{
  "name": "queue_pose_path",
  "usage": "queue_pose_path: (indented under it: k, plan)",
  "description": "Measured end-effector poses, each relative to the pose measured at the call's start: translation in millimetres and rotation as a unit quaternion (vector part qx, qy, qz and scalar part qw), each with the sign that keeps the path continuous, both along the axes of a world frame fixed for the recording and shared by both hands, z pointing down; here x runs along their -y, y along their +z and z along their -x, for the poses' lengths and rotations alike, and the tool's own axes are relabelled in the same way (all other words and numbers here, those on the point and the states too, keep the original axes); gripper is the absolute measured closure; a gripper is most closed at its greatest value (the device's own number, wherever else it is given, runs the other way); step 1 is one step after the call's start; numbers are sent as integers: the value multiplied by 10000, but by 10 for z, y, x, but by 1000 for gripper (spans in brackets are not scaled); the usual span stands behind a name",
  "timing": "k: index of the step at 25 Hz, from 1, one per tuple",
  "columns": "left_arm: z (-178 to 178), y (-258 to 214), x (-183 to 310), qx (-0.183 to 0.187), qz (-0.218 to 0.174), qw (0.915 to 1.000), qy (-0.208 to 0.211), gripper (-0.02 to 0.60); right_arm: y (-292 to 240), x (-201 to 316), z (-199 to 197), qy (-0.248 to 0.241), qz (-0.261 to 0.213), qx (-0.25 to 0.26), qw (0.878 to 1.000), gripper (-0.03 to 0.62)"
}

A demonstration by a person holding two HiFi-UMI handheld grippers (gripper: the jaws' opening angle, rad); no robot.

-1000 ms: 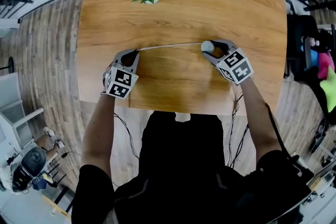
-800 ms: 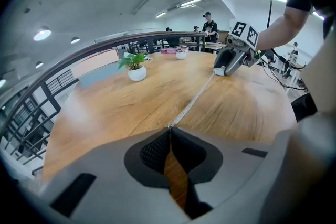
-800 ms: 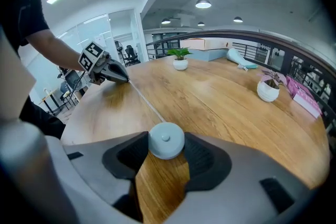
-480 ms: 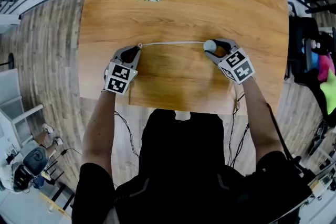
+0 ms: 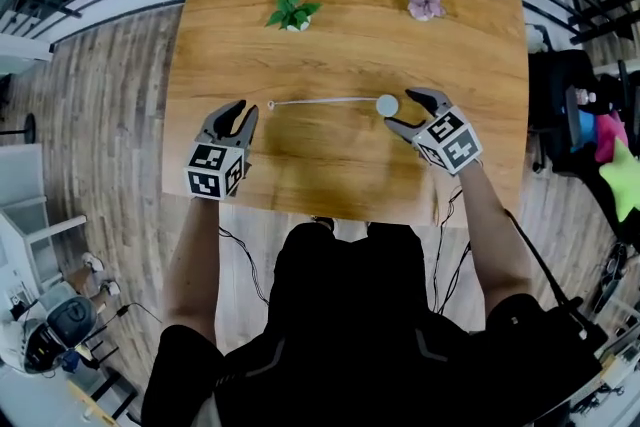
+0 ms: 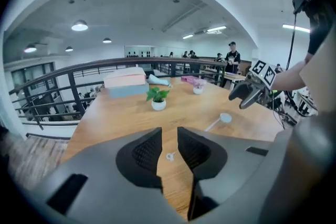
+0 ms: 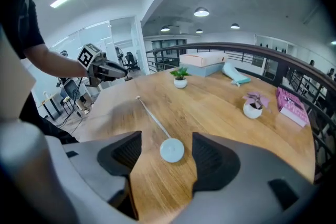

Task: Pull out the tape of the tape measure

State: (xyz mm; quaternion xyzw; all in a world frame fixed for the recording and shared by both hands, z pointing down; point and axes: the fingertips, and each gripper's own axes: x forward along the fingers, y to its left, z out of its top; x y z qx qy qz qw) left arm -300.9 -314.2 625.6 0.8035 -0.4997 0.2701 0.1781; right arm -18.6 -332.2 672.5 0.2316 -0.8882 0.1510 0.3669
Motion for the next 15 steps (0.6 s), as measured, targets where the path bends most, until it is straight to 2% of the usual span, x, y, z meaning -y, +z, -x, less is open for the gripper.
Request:
queue_pose_path:
  k: [4, 9, 12, 15]
  plan:
    - [-119, -538, -104, -205, -377, 9988, -233, 477, -514, -84, -92, 209, -149, 370, 9990, 286]
    - [-327, -1173, -111, -689, -811, 9932, -478, 477, -1265, -47, -247, 450, -583, 710, 9947, 299]
    - [-457, -1504, -180, -662, -1096, 9907, -472, 477, -1692, -119, -297, 499, -792, 1023, 9903, 299]
    - [-599, -1908, -185, -703, -1505, 9853, -407, 477, -2116, -110, -391, 776, -1055, 1346, 9822, 324]
